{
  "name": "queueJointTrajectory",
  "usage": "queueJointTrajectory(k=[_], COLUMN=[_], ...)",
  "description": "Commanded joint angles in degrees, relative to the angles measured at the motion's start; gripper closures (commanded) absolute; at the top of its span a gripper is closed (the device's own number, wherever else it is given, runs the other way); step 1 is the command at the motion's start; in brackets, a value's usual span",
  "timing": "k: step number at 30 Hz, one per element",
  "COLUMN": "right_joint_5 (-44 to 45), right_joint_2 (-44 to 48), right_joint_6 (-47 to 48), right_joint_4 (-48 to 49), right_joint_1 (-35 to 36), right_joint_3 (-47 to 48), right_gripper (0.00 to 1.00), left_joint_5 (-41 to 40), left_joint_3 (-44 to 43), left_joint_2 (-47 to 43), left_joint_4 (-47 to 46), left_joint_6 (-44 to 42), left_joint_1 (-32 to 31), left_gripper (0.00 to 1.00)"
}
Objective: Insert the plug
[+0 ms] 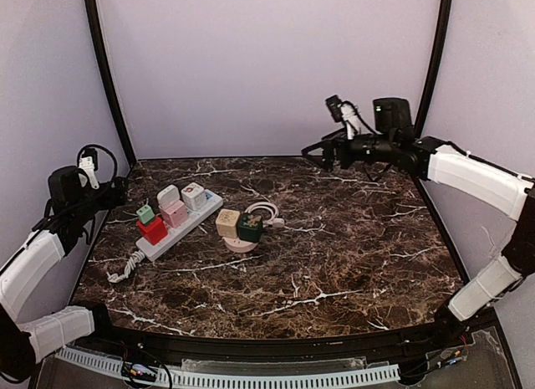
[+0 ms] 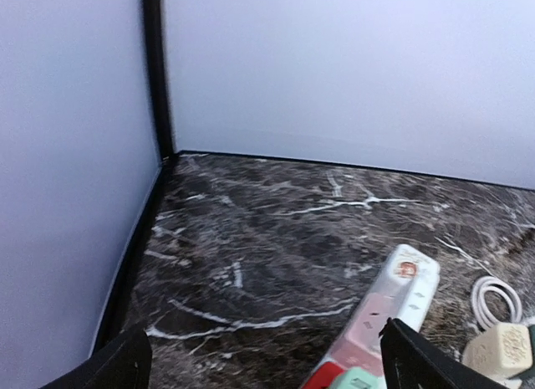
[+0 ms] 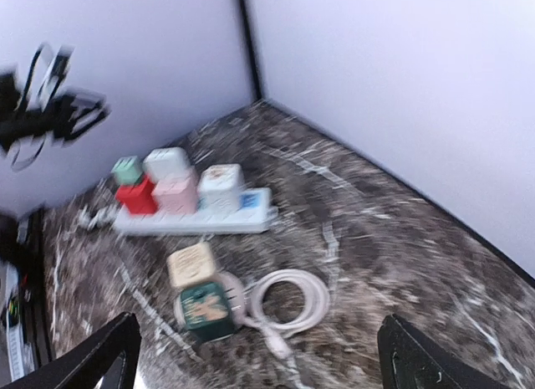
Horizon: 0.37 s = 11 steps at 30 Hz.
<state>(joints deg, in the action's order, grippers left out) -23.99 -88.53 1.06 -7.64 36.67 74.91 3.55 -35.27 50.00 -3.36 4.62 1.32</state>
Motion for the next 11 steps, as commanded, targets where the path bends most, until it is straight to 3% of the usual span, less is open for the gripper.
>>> queueJointTrajectory(k=[1,3,7,11], right_joint_5=[7.65,14.04,23.16,17.06], right_joint_2=[3.85,4.52,5.53,10.24], right_joint_6=[-14.27,-16.51,-15.27,-15.13], right_joint_4=[-3.16,-3.41,-4.41,5.79], right_joint_1=[-19.45,-24.67,-27.37,-30.30], right_joint_3=[-9.78,-13.08,-18.73,-28.66], right_gripper=[0.01,0.01,0.01,0.01], left_joint_5=[-6.41,-5.46,-5.68,-4.41], left_joint_3=[7.24,10.26,15.03,18.90], left_joint_2=[-5.42,-7.48,-11.77,-15.77], left_joint_4=[-1.67,-2.42,-1.01,-0.41], left_joint_6=[6.52,6.11,3.60,2.65], left_joint_1=[6.03,7.94,9.19,10.79], left_gripper=[0.02,0.01,0.01,0.01])
